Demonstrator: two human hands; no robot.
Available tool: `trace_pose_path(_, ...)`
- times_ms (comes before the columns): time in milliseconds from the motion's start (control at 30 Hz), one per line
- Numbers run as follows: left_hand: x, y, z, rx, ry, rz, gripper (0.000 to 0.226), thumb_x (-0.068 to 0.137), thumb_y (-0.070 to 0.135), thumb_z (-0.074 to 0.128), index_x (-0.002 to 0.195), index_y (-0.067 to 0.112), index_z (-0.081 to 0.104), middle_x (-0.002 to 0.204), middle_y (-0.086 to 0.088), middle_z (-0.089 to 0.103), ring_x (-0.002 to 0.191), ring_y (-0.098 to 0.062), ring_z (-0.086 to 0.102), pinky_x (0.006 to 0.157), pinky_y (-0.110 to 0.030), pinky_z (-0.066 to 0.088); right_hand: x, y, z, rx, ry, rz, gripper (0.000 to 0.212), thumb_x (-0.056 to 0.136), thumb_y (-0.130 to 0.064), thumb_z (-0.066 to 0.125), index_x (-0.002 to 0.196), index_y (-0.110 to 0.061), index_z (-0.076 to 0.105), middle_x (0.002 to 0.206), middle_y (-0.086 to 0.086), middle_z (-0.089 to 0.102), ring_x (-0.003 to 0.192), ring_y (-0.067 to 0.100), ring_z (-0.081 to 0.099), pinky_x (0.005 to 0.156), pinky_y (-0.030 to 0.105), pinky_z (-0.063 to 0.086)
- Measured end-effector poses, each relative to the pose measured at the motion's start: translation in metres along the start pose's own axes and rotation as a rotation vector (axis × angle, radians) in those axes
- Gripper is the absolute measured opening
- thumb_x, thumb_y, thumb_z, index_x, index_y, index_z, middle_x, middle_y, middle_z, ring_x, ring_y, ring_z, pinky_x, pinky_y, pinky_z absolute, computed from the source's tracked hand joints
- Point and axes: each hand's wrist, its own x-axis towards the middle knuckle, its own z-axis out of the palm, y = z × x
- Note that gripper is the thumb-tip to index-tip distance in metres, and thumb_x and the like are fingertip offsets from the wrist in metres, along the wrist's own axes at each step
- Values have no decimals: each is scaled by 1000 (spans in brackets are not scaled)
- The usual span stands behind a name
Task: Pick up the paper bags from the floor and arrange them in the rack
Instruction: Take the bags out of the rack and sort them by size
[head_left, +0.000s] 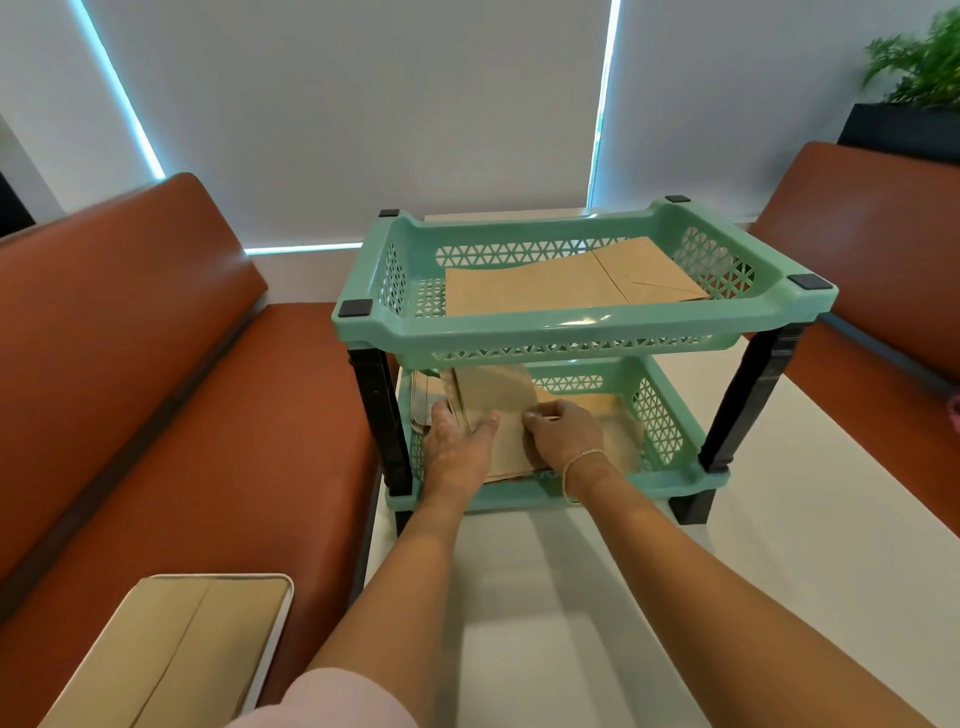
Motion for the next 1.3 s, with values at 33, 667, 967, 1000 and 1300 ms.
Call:
trace_pose_path(33,0,0,0,1,0,6,74,93,41,52,151,21,10,152,-10,24,140,-29,23,111,-42,24,1,1,-1,-11,-15,-14,24,91,-25,56,107,-10,65,111,9,66,104,26,60,96,39,47)
trace_pose_path(667,0,1,-3,-35,-8,20,66,96,36,49,150,20,14,145,-8,36,135,-25,31,106,-37,30,40,22,-56,-1013,-208,-118,80,67,-43,75,131,-14,37,132,12,47,124,30,40,107,37,32)
trace_pose_path(967,3,0,-1,-20,17,30,66,95,38,50,149,20,18,142,-8,40,125,-23,40,98,-34,35,35,11,-74,-832,-27,-156,34,84,-15,57,117,-7,56,120,17,57,112,33,52,97,37,44)
trace_pose_path(1000,3,0,-1,-17,18,25,67,95,38,51,150,20,17,143,-8,39,129,-25,38,101,-35,34,34,8,-77,-767,-34,-155,30,88,-13,52,116,-6,59,118,17,60,110,33,54,94,36,44)
trace_pose_path(1300,4,-2,1,-51,30,23,64,95,38,49,149,19,20,144,-9,38,132,-27,36,103,-38,33,25,-10,-75,-13,196,-37,31,97,-12,40,124,-8,55,124,15,59,111,32,54,100,35,40)
